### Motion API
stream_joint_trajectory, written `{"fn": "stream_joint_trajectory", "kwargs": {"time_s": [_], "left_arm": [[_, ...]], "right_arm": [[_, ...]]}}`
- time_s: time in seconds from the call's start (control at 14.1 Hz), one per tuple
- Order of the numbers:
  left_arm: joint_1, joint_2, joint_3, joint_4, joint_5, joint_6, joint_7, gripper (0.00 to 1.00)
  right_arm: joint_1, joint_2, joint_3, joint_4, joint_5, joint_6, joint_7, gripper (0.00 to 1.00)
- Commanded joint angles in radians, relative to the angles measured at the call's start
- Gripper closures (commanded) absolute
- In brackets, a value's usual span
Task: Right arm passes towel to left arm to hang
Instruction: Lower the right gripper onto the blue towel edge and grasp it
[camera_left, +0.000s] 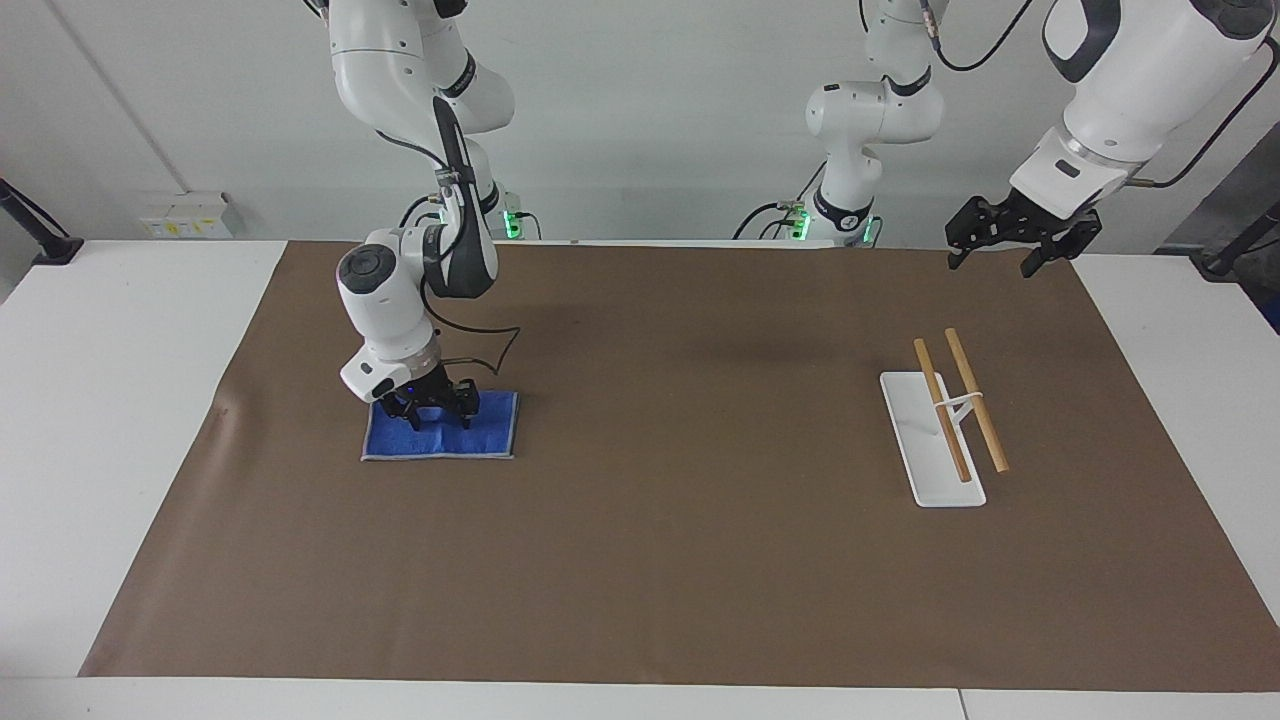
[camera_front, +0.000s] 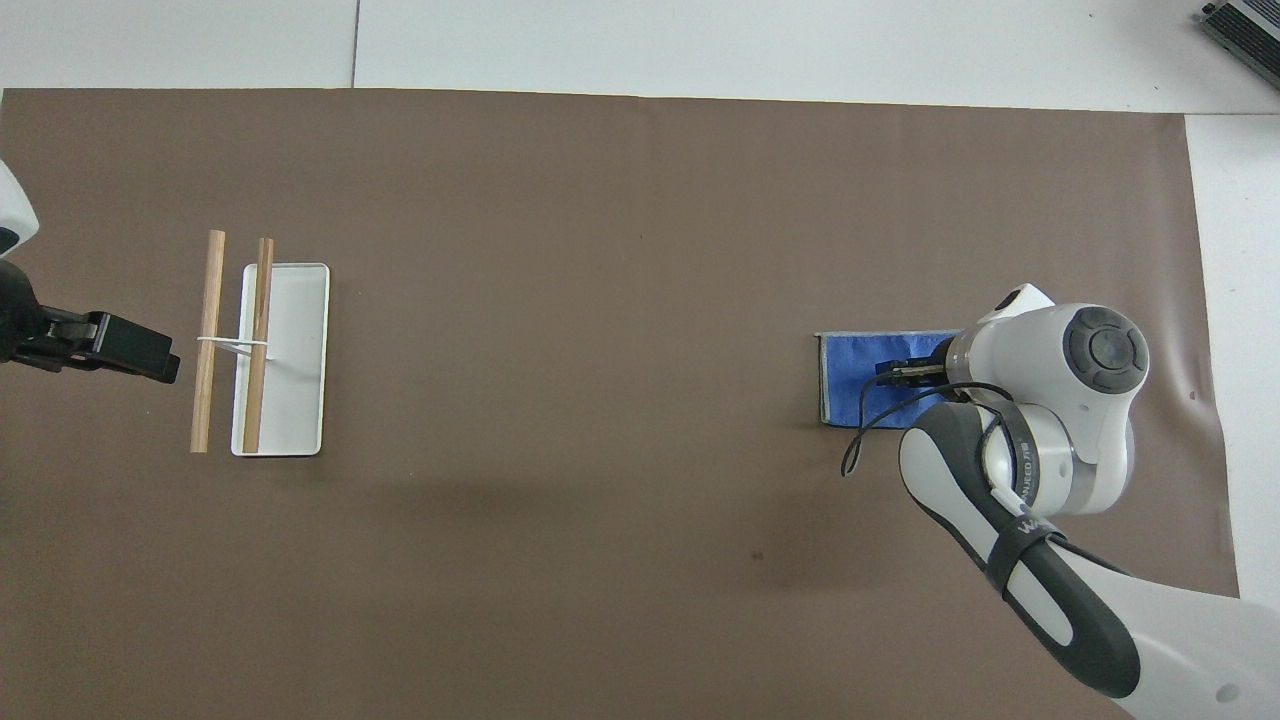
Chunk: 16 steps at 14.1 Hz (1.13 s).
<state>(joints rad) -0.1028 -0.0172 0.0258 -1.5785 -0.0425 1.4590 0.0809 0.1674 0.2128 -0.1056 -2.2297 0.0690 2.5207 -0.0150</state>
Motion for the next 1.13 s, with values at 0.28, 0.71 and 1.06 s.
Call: {"fn": "stream_joint_trajectory", "kwargs": {"time_s": [0.28,0.71,1.06], "left_arm": [[0.008,-0.023,-0.004,-0.034,-0.003,0.064,-0.015,0.0],[0.011,-0.023,-0.006,-0.035,-0.042,0.078,-0.039,0.0],[0.032,-0.02,-0.006,-0.043,-0.158,0.13,-0.229,0.0]], "right_arm": [[0.003,-0.009,0.003,-0.015,0.037,0.001,0.055,1.0],[0.006,-0.033,0.03,0.206,0.04,-0.307,0.081,1.0],[0.006,-0.088,0.102,0.344,0.078,-0.466,0.219,1.0]]}}
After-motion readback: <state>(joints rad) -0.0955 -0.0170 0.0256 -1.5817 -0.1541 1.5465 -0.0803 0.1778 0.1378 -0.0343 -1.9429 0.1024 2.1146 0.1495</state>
